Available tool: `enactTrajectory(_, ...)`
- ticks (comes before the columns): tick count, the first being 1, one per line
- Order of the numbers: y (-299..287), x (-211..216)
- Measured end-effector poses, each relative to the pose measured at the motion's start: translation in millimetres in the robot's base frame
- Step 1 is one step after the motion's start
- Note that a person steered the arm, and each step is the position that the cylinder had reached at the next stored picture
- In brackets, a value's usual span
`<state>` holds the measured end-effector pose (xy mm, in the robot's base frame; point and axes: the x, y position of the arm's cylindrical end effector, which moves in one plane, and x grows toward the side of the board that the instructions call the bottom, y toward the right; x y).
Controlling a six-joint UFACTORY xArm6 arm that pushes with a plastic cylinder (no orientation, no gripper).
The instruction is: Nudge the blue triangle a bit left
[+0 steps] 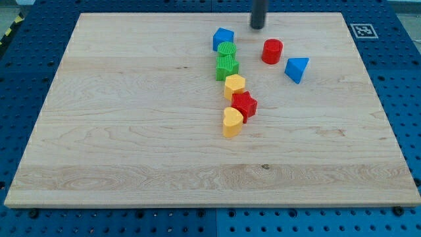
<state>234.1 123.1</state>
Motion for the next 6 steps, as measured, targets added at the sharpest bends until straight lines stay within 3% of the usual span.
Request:
enactTrajectory(1, 74.2, 6.9)
enactTrajectory(2, 147.7, 43.0)
enactTrajectory(3, 171.6, 99.9)
enactTrajectory(4, 162.2, 129.1)
enactTrajectory(6, 122.6, 119.6)
